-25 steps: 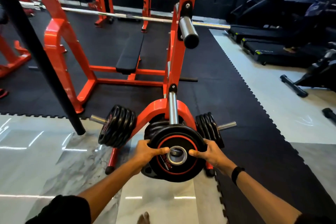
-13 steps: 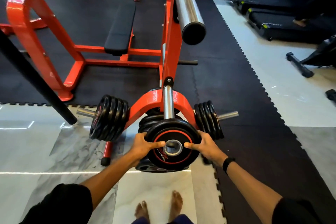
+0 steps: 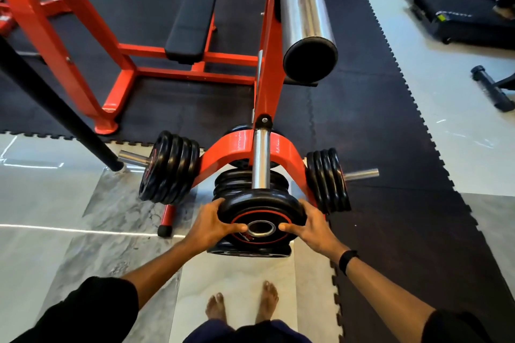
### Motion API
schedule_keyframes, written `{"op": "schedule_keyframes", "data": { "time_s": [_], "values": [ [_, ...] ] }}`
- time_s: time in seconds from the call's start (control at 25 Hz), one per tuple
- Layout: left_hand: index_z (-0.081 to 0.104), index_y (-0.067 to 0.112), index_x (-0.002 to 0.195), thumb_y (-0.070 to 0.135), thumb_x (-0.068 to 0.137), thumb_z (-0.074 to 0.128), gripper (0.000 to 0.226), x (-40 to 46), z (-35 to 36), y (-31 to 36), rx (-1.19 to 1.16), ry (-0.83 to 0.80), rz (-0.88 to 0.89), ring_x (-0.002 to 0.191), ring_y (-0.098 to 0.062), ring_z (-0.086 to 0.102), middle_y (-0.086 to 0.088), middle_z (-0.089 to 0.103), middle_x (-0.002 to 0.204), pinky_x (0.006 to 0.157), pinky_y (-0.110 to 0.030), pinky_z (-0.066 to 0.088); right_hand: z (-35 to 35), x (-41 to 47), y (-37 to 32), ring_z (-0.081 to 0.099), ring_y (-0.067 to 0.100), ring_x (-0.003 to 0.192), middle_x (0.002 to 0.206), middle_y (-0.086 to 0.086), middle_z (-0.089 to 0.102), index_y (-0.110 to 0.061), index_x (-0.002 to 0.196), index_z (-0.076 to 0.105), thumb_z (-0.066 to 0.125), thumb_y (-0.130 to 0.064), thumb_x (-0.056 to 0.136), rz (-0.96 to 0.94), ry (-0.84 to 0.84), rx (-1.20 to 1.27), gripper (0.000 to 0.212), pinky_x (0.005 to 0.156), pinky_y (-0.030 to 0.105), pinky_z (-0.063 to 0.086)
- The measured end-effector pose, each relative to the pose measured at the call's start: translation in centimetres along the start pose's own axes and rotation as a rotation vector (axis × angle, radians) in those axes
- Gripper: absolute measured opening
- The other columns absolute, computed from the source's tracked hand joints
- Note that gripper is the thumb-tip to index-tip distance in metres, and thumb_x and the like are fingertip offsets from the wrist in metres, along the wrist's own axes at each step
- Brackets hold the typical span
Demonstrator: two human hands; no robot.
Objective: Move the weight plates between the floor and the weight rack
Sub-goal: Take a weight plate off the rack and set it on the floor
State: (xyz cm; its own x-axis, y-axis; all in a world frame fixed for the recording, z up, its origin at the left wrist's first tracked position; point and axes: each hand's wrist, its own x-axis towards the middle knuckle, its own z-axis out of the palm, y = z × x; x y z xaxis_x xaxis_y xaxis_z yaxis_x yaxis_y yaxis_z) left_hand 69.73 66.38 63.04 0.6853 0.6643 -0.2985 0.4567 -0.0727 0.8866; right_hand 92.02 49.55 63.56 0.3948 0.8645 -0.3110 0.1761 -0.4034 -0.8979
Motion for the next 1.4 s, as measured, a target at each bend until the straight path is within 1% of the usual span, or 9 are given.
{"op": "schedule_keyframes", "data": {
  "time_s": [0.12, 0.2, 0.32, 0.48, 0.68, 0.84, 1.04, 1.2, 1.4],
  "values": [
    [0.064, 0.024, 0.107, 0.065, 0.049, 0.084, 0.074, 0.3, 0.2, -0.4, 0.060, 0.013, 0.027, 0.089, 0.002, 0.069, 0.015, 0.072, 0.094, 0.083, -0.026, 0.057, 0.5, 0.1, 0.1, 0.066, 0.002, 0.098, 0.101, -0.008, 0.069, -0.007, 0.113, 0.058, 0.082, -0.014, 0.079, -0.084, 0.012, -0.075, 0.042, 0.086, 0.019, 0.049],
    [0.063, 0.025, 0.099, 0.055, 0.055, 0.084, 0.058, 2.0, -0.2, -0.2, 0.099, 0.039, 0.060, 0.085, 0.003, 0.068, 0.016, 0.071, 0.088, 0.081, -0.032, 0.058, 0.2, 1.5, -0.4, 0.064, 0.012, 0.095, 0.098, 0.001, 0.066, -0.008, 0.108, 0.057, 0.080, -0.012, 0.080, -0.140, 0.003, -0.104, 0.036, 0.086, 0.024, 0.049],
    [0.060, 0.020, 0.114, 0.057, 0.050, 0.082, 0.077, 6.0, -1.5, 2.1, 0.214, 0.051, 0.020, 0.096, -0.012, 0.069, 0.005, 0.072, 0.102, 0.089, -0.043, 0.056, -1.0, 5.3, -1.8, 0.063, 0.019, 0.105, 0.107, 0.004, 0.066, -0.015, 0.114, 0.054, 0.081, -0.023, 0.076, -0.090, 0.003, -0.153, 0.047, 0.095, 0.043, 0.051],
    [0.040, 0.016, 0.138, 0.052, 0.057, 0.088, 0.101, 10.6, -1.5, 4.3, 0.510, 0.238, -0.007, 0.118, -0.033, 0.059, -0.011, 0.062, 0.127, 0.100, -0.047, 0.045, -2.1, 10.5, -3.7, 0.047, 0.030, 0.129, 0.136, 0.006, 0.053, -0.029, 0.137, 0.036, 0.075, -0.043, 0.077, -0.077, 0.159, -0.589, 0.073, 0.107, 0.058, 0.035],
    [0.006, 0.004, 0.154, 0.060, 0.056, 0.085, 0.138, 17.1, -1.6, 6.7, 0.808, 0.370, -0.173, 0.134, -0.039, 0.043, -0.020, 0.045, 0.142, 0.112, -0.062, 0.027, -2.2, 16.3, -8.2, 0.022, 0.041, 0.147, 0.159, 0.020, 0.024, -0.011, 0.155, 0.012, 0.073, -0.035, 0.085, 0.017, 0.310, -1.047, 0.096, 0.112, 0.071, 0.012],
    [0.003, 0.006, 0.155, 0.055, 0.061, 0.086, 0.134, 19.6, -1.6, 8.0, 0.842, 0.385, -0.221, 0.136, -0.043, 0.039, -0.022, 0.044, 0.142, 0.111, -0.068, 0.023, -1.9, 18.6, -9.4, 0.026, 0.044, 0.144, 0.152, 0.019, 0.034, -0.012, 0.152, 0.020, 0.074, -0.016, 0.084, 0.073, 0.365, -1.164, 0.087, 0.110, 0.076, 0.015],
    [0.007, 0.001, 0.153, 0.059, 0.068, 0.080, 0.126, 19.0, -1.5, 7.7, 0.867, 0.367, -0.226, 0.137, -0.044, 0.038, -0.024, 0.046, 0.142, 0.110, -0.069, 0.023, -1.6, 18.6, -8.9, 0.031, 0.044, 0.140, 0.142, 0.018, 0.043, -0.015, 0.146, 0.028, 0.073, -0.013, 0.083, 0.115, 0.371, -1.135, 0.077, 0.108, 0.076, 0.016],
    [0.007, 0.000, 0.153, 0.060, 0.070, 0.077, 0.124, 18.2, -1.6, 7.5, 0.857, 0.364, -0.206, 0.136, -0.044, 0.039, -0.025, 0.044, 0.143, 0.111, -0.067, 0.024, -1.6, 17.9, -9.4, 0.022, 0.046, 0.146, 0.154, 0.025, 0.030, -0.011, 0.152, 0.018, 0.070, -0.033, 0.089, 0.144, 0.351, -1.064, 0.085, 0.110, 0.074, 0.014],
    [0.008, 0.004, 0.152, 0.048, 0.070, 0.084, 0.120, 15.8, -2.5, 6.6, 0.514, 0.304, -0.148, 0.138, -0.040, 0.038, -0.023, 0.039, 0.148, 0.109, -0.054, 0.037, -0.8, 15.2, -8.7, 0.012, 0.042, 0.150, 0.161, 0.025, 0.012, -0.009, 0.156, 0.001, 0.073, -0.036, 0.086, 0.155, 0.375, -0.665, 0.105, 0.116, 0.066, 0.012]
  ]
}}
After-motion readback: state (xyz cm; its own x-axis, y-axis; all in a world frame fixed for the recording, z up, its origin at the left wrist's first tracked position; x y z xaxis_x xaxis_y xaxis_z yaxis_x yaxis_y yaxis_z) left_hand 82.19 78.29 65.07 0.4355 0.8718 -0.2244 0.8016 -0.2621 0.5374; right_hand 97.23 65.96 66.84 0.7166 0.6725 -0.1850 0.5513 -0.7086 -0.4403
